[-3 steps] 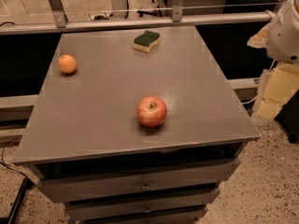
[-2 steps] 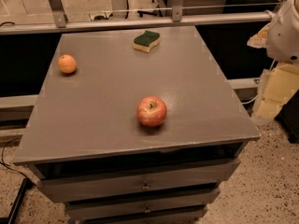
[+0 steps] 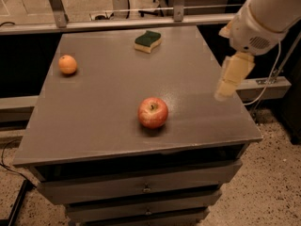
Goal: Move sponge near orange
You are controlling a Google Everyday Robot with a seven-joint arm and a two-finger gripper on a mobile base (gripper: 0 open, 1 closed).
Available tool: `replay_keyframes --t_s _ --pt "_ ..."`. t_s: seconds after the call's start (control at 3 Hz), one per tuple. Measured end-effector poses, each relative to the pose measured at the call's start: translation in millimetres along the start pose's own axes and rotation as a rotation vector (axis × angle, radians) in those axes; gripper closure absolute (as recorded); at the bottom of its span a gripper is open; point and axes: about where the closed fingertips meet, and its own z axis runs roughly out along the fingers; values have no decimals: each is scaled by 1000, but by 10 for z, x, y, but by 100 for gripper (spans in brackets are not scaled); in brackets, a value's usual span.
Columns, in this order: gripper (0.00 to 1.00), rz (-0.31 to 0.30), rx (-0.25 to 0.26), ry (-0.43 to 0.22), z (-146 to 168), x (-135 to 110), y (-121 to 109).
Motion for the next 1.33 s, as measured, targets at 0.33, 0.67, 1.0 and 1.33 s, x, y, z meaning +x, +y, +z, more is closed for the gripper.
replay_keyframes --t_s 0.33,0.67,1.0,1.33 --pt "0 17 49 -86 473 -333 -585" --pt "0 56 80 -147 815 -633 -1034" --pt "0 56 80 -147 815 -632 -1032" --pt "0 72 80 -190 956 -678 -1076"
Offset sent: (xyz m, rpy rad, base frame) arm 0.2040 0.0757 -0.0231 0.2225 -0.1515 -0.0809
